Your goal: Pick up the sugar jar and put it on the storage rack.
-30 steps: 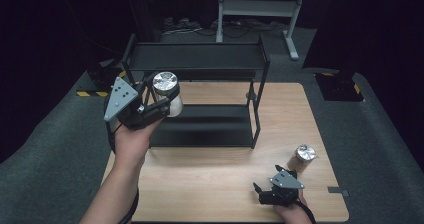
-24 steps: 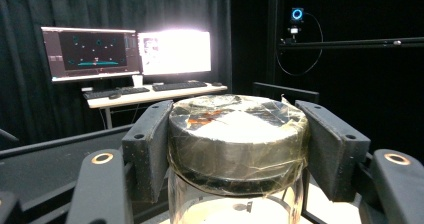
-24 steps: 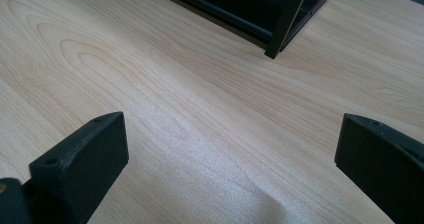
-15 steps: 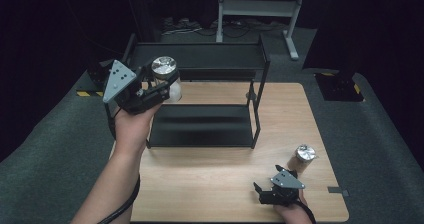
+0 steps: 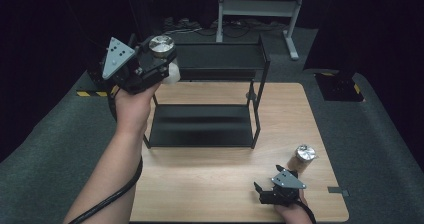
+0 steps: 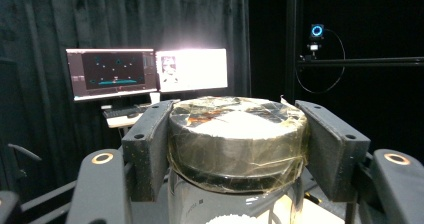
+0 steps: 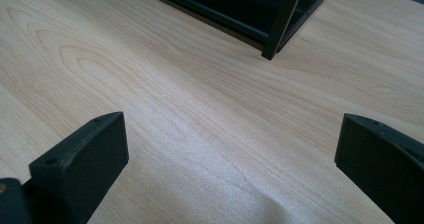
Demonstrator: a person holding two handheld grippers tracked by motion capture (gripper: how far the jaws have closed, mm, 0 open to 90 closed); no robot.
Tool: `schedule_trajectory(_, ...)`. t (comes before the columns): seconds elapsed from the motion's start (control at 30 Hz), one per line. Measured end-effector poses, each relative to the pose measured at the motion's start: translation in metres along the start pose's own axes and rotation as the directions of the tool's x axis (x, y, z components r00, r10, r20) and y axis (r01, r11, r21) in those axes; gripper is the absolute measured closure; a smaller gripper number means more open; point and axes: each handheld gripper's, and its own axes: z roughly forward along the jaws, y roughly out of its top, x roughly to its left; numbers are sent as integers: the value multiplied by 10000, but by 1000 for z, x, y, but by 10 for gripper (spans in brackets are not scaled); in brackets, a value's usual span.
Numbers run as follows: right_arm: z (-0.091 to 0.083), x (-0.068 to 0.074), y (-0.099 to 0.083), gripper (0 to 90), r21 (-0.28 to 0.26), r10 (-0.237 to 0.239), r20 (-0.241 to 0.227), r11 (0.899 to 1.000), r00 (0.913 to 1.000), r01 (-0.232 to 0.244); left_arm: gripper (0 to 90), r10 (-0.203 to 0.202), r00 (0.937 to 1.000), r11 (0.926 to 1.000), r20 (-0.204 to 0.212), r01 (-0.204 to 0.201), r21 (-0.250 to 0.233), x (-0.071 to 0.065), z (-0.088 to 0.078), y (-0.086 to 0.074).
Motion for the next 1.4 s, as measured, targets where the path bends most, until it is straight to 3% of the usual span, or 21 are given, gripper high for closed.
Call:
schedule_trajectory(0.17,0,0,0,0,-22,62,-11,10000,10000,-63,346,148,9994,9998,-313,-145,100,3,13,5)
schedule_trajectory(0.5,0,-2,-1,0,-64,159,-42,9999,9999,-159,347,-166,9970,9998,-761,177,136,9,33,0)
schedule_trajectory(0.83,-2,-2,-3,0,-170,173,-46,9997,9998,-174,347,-155,9916,9992,-1281,199,334,10,50,-6)
schedule_trajectory(1.4,-2,-3,-5,0,-241,211,-108,9995,9997,-214,347,-277,9849,9988,-1708,342,353,19,62,-18)
